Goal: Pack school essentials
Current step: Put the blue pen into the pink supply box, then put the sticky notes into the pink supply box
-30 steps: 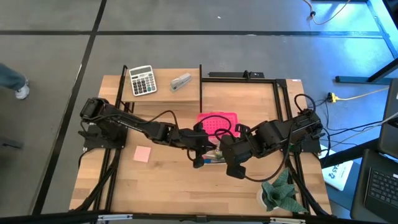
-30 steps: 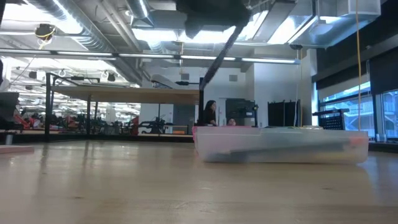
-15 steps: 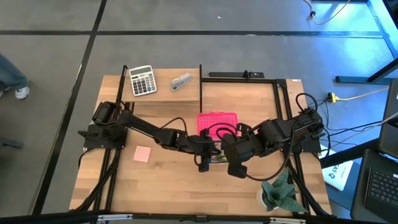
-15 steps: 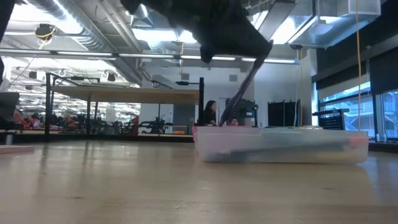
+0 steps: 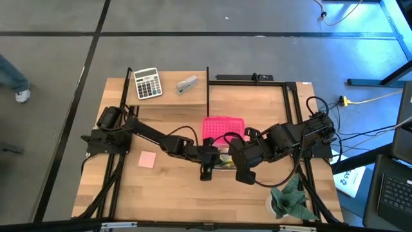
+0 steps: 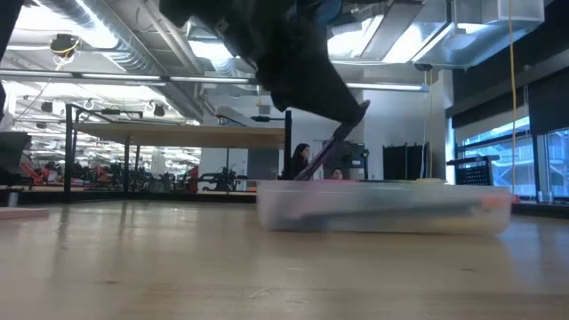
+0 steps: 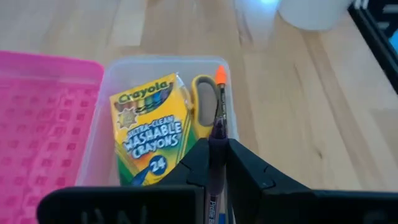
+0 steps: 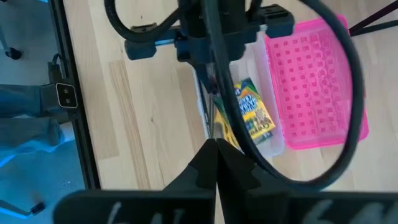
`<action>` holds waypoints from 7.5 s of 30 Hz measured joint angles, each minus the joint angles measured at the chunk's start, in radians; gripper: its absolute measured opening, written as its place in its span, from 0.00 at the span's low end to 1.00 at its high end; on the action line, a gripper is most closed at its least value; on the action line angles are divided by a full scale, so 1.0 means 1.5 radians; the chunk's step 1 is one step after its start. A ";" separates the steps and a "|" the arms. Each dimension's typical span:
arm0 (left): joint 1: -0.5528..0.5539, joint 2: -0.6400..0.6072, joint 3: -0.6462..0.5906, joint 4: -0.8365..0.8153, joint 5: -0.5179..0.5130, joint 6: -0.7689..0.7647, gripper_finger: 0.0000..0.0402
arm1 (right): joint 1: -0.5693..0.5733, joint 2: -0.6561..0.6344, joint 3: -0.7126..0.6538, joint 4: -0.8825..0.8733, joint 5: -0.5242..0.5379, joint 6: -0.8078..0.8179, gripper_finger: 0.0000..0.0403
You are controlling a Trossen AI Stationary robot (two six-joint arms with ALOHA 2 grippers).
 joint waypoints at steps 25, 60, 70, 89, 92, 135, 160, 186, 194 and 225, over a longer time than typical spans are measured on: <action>-0.002 0.000 0.000 0.002 0.001 -0.001 0.18 | 0.000 0.001 0.000 0.000 0.000 0.001 0.01; -0.112 -0.296 0.000 -0.798 0.017 -0.759 0.20 | 0.000 0.001 0.000 0.071 0.001 -0.049 0.01; -0.187 -0.297 -0.013 -0.837 0.051 -0.855 0.20 | 0.000 0.001 0.000 0.119 0.000 -0.051 0.07; -0.255 -0.297 -0.116 -0.824 0.096 -0.925 0.20 | 0.000 0.001 0.000 0.154 0.000 -0.145 0.46; -0.255 -0.297 -0.133 -0.809 0.095 -0.899 0.20 | 0.000 0.001 0.000 0.167 0.000 -0.172 0.50; -0.147 -0.537 -0.266 -0.687 0.125 -0.511 0.20 | -0.005 0.001 0.000 0.224 0.005 -0.158 0.48; -0.151 -0.536 -0.275 -0.677 0.125 -0.507 0.20 | -0.005 0.001 0.000 0.227 0.005 -0.157 0.48; -0.110 -0.505 -0.275 -0.679 0.121 -0.488 0.96 | -0.005 0.001 -0.001 0.227 0.005 -0.157 0.48; -0.095 -0.474 -0.275 -0.681 0.145 -0.404 0.99 | -0.005 0.001 -0.001 0.227 0.005 -0.157 0.48; -0.048 -0.203 -0.275 -0.660 0.189 -0.166 0.99 | -0.005 0.001 -0.001 0.232 0.005 -0.157 0.48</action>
